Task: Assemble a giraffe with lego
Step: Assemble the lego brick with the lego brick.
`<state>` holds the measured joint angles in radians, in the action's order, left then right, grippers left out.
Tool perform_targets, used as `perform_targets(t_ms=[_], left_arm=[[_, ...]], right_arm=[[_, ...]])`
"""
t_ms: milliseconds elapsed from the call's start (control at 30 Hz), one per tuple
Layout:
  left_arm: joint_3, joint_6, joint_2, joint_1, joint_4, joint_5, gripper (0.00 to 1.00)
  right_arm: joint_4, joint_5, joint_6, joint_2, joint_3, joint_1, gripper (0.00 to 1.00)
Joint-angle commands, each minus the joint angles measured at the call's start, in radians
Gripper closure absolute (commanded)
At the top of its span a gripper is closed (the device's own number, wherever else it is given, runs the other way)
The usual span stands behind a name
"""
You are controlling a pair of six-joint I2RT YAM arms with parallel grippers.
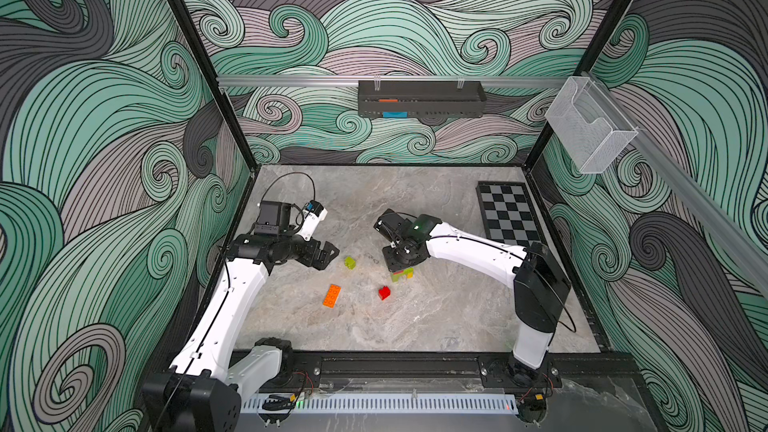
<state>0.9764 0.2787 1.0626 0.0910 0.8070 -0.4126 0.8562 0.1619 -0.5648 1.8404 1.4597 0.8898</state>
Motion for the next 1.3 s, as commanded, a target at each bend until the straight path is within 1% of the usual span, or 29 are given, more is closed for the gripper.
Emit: perform_targets(t_ms=[0, 133, 267, 367, 433, 533, 600, 633, 700, 833, 933, 1000, 1100, 1167, 1267], left_arm=[[-0.004, 0.007, -0.010, -0.005, -0.012, -0.020, 0.01], [-0.006, 0.007, -0.010, -0.006, -0.014, -0.022, 0.01], [-0.003, 0.007, -0.012, -0.006, -0.011, -0.022, 0.01], [-0.004, 0.007, -0.012, -0.005, -0.014, -0.021, 0.01], [-0.006, 0.007, -0.012, -0.006, -0.014, -0.023, 0.01], [-0.005, 0.007, -0.012, -0.005, -0.012, -0.023, 0.01], [-0.003, 0.007, -0.013, -0.005, -0.010, -0.022, 0.01], [-0.002, 0.007, -0.012, -0.005, -0.010, -0.022, 0.01], [-0.004, 0.007, -0.010, -0.005, -0.011, -0.022, 0.01], [-0.005, 0.005, -0.010, -0.005, -0.014, -0.022, 0.01], [-0.004, 0.007, -0.012, -0.007, -0.011, -0.020, 0.01], [-0.002, 0.007, -0.012, -0.007, -0.011, -0.018, 0.01], [-0.004, 0.007, -0.012, -0.008, -0.011, -0.018, 0.01], [-0.003, 0.007, -0.012, -0.008, -0.012, -0.019, 0.01], [-0.003, 0.007, -0.012, -0.008, -0.013, -0.019, 0.01]], right_arm=[[0.005, 0.027, -0.047, 0.010, -0.048, 0.016, 0.76], [-0.045, 0.038, -0.089, 0.000, -0.097, 0.028, 0.76], [-0.050, 0.069, -0.122, 0.008, -0.123, 0.030, 0.76], [-0.074, 0.057, -0.163, 0.002, -0.165, 0.040, 0.78], [-0.095, 0.025, -0.171, 0.010, -0.184, 0.041, 0.78], [-0.097, -0.033, -0.119, 0.046, -0.167, 0.037, 0.80], [-0.060, -0.126, -0.055, 0.087, -0.130, 0.022, 0.79], [-0.024, -0.153, -0.035, 0.104, -0.109, 0.018, 0.79], [0.010, -0.182, 0.020, 0.115, -0.096, 0.017, 0.79], [0.045, -0.193, 0.080, 0.098, -0.101, -0.006, 0.80], [0.071, -0.165, 0.129, 0.080, -0.095, -0.023, 0.79], [0.089, -0.158, 0.191, 0.074, -0.075, -0.026, 0.78], [0.118, -0.110, 0.257, 0.064, -0.043, -0.024, 0.78], [0.117, -0.065, 0.256, 0.049, -0.041, -0.024, 0.78], [0.078, -0.031, 0.198, 0.037, -0.068, -0.008, 0.79]])
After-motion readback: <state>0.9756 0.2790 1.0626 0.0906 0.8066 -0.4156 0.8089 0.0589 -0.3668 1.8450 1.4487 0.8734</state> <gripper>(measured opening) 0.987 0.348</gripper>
